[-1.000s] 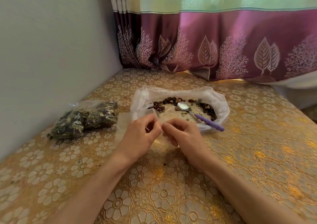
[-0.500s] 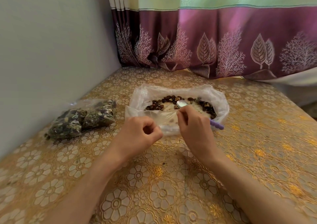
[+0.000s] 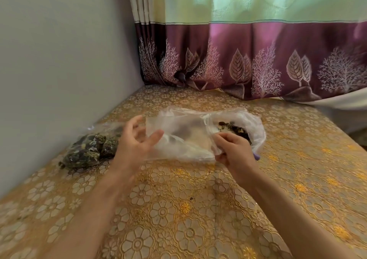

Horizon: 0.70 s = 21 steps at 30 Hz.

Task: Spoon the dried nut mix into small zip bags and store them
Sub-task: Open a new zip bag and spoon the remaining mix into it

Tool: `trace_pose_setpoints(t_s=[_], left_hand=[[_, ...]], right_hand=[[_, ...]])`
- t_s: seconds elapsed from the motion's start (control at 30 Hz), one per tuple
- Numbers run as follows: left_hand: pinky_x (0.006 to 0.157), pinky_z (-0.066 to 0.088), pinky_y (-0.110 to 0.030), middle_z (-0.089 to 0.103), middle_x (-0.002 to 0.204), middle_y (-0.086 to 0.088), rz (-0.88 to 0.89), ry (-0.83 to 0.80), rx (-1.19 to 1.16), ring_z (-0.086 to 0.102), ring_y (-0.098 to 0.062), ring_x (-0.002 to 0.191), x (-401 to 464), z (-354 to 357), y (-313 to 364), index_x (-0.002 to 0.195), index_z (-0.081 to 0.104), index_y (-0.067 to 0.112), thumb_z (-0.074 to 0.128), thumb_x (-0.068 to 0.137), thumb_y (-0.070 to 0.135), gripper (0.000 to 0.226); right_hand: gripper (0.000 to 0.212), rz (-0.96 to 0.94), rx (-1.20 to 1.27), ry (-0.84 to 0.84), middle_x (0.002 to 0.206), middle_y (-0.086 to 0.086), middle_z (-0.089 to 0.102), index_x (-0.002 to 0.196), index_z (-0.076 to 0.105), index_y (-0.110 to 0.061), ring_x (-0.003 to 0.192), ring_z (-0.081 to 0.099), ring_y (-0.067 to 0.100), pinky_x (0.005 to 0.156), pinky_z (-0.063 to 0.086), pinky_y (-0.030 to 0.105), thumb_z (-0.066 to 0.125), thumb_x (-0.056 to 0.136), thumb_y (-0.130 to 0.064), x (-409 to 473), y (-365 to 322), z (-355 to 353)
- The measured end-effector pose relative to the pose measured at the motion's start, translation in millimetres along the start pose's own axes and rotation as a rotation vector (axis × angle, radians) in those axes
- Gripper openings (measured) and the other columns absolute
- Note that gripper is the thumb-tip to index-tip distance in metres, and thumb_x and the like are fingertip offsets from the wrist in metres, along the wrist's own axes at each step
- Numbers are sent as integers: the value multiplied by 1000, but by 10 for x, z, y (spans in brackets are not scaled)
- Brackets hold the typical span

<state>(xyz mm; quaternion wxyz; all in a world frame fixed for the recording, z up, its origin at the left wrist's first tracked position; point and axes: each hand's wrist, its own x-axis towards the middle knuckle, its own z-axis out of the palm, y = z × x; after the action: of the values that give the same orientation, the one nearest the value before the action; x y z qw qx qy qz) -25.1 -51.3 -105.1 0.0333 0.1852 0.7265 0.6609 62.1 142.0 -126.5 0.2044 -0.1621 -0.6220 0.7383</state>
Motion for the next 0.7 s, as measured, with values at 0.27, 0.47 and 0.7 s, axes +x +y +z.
trace_pose_setpoints(t_s=[0.27,0.47,0.7], left_hand=[[65,56,-24,72,87,-3,43,5,-141,70,-18,75,66,63,-133,120,48,26,66,76,11,50],[61,54,-20,73,84,3,92,8,-133,70,-15,73,56,64,-128,113,48,30,64,69,23,47],[61,53,-18,73,82,2,133,7,-103,69,-13,75,95,49,-191,113,51,27,58,88,8,33]], right_hand=[[15,-285,-246,182,75,-2,56,81,57,-14,65,52,5,62,47,18,71,80,-9,6,-13,7],[19,-457,-469,-6,73,-9,66,75,67,-23,67,61,-3,65,48,11,72,79,-5,-38,-51,-6],[16,-676,-653,-7,90,-7,67,93,74,-7,84,64,0,78,49,10,71,79,-1,-24,-57,-27]])
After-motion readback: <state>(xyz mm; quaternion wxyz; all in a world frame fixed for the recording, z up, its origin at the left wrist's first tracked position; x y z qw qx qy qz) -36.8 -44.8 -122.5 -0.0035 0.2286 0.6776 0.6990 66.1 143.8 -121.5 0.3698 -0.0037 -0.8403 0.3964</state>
